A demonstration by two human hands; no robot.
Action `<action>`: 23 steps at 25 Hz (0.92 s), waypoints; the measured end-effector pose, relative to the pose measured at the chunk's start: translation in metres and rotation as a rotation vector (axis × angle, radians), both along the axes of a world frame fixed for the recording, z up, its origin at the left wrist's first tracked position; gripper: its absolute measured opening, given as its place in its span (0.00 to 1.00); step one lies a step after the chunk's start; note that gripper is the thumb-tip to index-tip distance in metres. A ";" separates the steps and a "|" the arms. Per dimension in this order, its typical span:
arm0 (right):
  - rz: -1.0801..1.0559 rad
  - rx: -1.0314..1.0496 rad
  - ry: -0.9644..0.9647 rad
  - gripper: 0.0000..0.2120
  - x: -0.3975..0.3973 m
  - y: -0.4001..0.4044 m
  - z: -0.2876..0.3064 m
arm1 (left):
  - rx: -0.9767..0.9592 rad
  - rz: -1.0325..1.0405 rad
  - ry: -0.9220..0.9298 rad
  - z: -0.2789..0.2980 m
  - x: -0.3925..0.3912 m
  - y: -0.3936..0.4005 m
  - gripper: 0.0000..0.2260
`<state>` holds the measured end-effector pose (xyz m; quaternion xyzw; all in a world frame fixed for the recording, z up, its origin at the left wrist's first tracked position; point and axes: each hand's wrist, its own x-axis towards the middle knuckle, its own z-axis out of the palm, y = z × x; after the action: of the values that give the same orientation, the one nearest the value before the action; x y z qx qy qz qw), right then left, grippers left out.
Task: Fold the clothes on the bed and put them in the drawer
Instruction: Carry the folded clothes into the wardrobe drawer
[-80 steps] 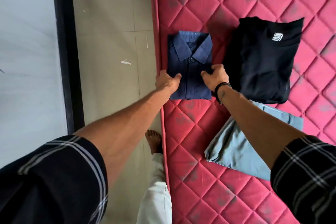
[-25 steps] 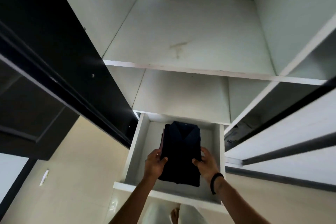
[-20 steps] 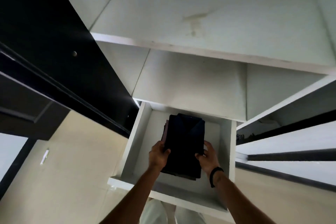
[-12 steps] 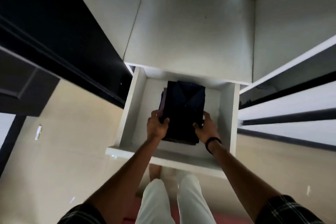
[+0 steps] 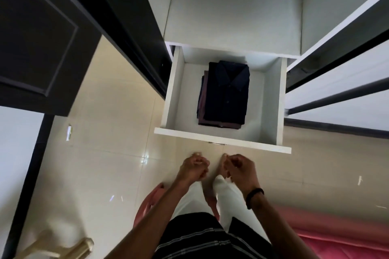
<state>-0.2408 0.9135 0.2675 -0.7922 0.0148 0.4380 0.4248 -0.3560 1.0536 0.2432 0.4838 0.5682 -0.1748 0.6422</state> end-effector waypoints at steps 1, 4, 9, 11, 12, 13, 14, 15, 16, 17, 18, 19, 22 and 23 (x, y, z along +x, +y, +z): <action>-0.090 -0.004 0.132 0.07 -0.006 -0.001 -0.021 | -0.023 0.042 0.011 -0.017 0.002 0.000 0.16; -0.355 0.133 0.359 0.33 -0.001 0.014 -0.078 | 0.051 0.050 -0.038 -0.063 0.024 0.002 0.41; -0.448 0.239 0.419 0.36 0.005 0.015 -0.125 | 0.169 -0.015 -0.030 -0.114 0.035 -0.007 0.39; -0.455 0.257 0.430 0.32 0.006 0.019 -0.127 | 0.216 -0.005 -0.039 -0.106 0.033 -0.005 0.33; -0.457 0.247 0.434 0.32 0.006 0.020 -0.130 | 0.241 -0.041 -0.053 -0.099 0.033 -0.003 0.29; -0.472 0.230 0.433 0.32 0.005 0.021 -0.133 | 0.250 -0.069 -0.059 -0.098 0.033 -0.002 0.24; -0.487 0.227 0.431 0.32 0.004 0.022 -0.134 | 0.260 -0.074 -0.049 -0.098 0.033 -0.002 0.19; -0.504 0.248 0.427 0.32 0.003 0.023 -0.134 | 0.279 -0.059 -0.059 -0.098 0.032 -0.003 0.18; -0.510 0.274 0.426 0.31 0.008 0.026 -0.135 | 0.277 -0.003 -0.084 -0.095 0.037 0.000 0.21; -0.513 0.298 0.431 0.28 0.012 0.029 -0.135 | 0.270 0.071 -0.100 -0.093 0.041 0.002 0.26; -0.519 0.317 0.431 0.23 0.015 0.032 -0.134 | 0.271 0.151 -0.107 -0.092 0.042 0.002 0.29; -0.535 0.334 0.435 0.18 0.018 0.037 -0.134 | 0.279 0.226 -0.122 -0.092 0.043 0.002 0.30; -0.599 0.359 0.452 0.15 0.028 0.055 -0.128 | 0.273 0.379 -0.183 -0.085 0.056 0.009 0.21; -0.605 0.371 0.458 0.17 0.032 0.058 -0.126 | 0.280 0.393 -0.200 -0.083 0.061 0.012 0.18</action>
<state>-0.2089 0.9719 0.1411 -0.5443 0.2619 0.4536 0.6552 -0.2946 1.0652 0.1598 0.4632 0.6035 0.0824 0.6438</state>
